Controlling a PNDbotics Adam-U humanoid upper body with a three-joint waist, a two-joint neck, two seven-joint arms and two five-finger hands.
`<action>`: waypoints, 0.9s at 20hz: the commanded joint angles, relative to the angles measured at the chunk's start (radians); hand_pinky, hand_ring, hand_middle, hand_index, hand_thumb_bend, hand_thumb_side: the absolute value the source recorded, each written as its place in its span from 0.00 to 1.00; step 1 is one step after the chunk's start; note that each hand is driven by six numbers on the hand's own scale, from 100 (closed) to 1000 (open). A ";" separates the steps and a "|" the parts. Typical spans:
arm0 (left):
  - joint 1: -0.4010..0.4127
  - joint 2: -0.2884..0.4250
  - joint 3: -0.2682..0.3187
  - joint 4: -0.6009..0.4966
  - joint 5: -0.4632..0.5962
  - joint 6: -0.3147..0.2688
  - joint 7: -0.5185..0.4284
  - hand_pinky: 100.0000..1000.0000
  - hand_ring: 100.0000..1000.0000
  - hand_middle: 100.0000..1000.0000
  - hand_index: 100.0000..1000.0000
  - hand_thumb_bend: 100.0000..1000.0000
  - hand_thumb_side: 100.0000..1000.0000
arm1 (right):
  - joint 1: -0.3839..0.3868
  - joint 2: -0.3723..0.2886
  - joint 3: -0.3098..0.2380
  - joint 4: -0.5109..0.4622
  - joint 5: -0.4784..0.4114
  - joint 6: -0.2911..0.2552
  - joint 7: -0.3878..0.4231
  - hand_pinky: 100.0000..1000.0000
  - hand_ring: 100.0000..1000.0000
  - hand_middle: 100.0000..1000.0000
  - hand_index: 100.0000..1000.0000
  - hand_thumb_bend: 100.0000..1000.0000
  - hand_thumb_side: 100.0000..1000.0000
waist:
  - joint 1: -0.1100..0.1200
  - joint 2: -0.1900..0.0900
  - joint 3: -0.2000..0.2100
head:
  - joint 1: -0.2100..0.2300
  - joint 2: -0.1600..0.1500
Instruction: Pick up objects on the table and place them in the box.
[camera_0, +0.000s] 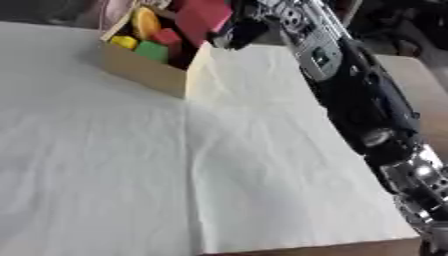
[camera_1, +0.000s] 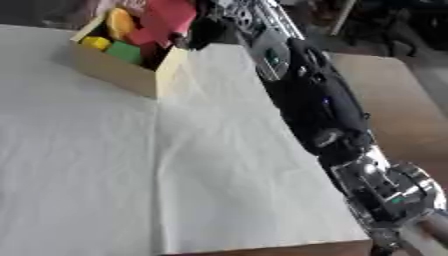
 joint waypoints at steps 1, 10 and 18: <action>-0.018 0.004 -0.005 -0.025 0.003 -0.002 -0.009 0.80 0.56 0.60 0.80 0.39 0.46 | -0.041 0.032 -0.021 0.077 0.029 0.000 -0.083 0.53 0.48 0.50 0.68 0.10 0.11 | 0.000 -0.013 0.010 | -0.017 -0.008; -0.022 0.001 -0.009 -0.025 0.007 -0.001 -0.015 0.80 0.56 0.60 0.80 0.38 0.46 | -0.057 0.087 -0.040 0.223 0.121 -0.030 -0.178 0.71 0.73 0.83 0.96 0.40 0.43 | -0.006 -0.015 0.035 | -0.034 -0.009; -0.019 0.001 -0.006 -0.025 0.006 -0.001 -0.014 0.81 0.56 0.60 0.80 0.37 0.47 | -0.043 0.064 -0.030 0.160 0.127 -0.057 -0.144 0.74 0.77 0.86 0.96 0.41 0.44 | -0.008 -0.017 0.022 | -0.027 -0.011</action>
